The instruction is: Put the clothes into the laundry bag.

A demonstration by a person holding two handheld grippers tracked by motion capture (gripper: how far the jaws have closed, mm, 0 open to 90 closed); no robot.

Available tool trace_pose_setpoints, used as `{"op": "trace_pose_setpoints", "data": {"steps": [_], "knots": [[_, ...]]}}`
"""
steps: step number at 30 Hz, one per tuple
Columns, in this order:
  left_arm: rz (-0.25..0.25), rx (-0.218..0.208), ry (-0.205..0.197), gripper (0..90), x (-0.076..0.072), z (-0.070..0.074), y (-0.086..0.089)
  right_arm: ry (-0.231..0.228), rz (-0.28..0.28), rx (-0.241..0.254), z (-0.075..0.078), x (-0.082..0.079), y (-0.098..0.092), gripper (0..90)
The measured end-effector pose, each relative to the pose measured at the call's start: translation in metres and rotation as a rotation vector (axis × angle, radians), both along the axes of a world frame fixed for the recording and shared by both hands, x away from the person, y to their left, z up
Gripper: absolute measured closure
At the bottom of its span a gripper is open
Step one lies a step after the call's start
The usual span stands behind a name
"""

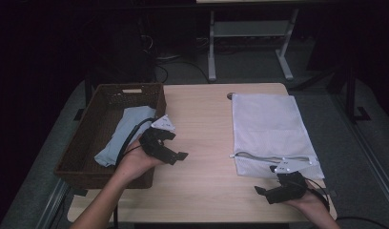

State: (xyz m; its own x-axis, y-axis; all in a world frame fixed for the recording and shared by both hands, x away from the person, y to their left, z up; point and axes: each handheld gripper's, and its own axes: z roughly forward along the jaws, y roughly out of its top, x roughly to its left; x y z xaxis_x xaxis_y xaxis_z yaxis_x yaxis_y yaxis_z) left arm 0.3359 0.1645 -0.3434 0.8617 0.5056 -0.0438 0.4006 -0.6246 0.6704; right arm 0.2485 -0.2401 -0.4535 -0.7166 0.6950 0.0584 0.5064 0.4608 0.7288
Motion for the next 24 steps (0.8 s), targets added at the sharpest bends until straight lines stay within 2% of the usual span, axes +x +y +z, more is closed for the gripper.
{"op": "trace_pose_setpoints", "data": {"steps": [6,14,20,24], "knots": [[0.038,0.022,-0.012,14.7,0.009,0.006,0.016,0.003,-0.007,0.006,0.0,0.0,-0.001,5.2],[0.115,0.053,-0.058,14.9,0.023,0.017,0.041,0.01,-0.006,0.007,0.0,0.001,-0.001,5.2],[0.159,0.09,-0.067,14.8,0.036,0.018,0.059,0.011,-0.007,0.004,0.0,0.001,-0.001,5.2],[0.199,0.099,-0.074,14.6,0.046,0.018,0.073,0.01,-0.005,0.004,0.0,0.001,-0.001,5.2]]}}
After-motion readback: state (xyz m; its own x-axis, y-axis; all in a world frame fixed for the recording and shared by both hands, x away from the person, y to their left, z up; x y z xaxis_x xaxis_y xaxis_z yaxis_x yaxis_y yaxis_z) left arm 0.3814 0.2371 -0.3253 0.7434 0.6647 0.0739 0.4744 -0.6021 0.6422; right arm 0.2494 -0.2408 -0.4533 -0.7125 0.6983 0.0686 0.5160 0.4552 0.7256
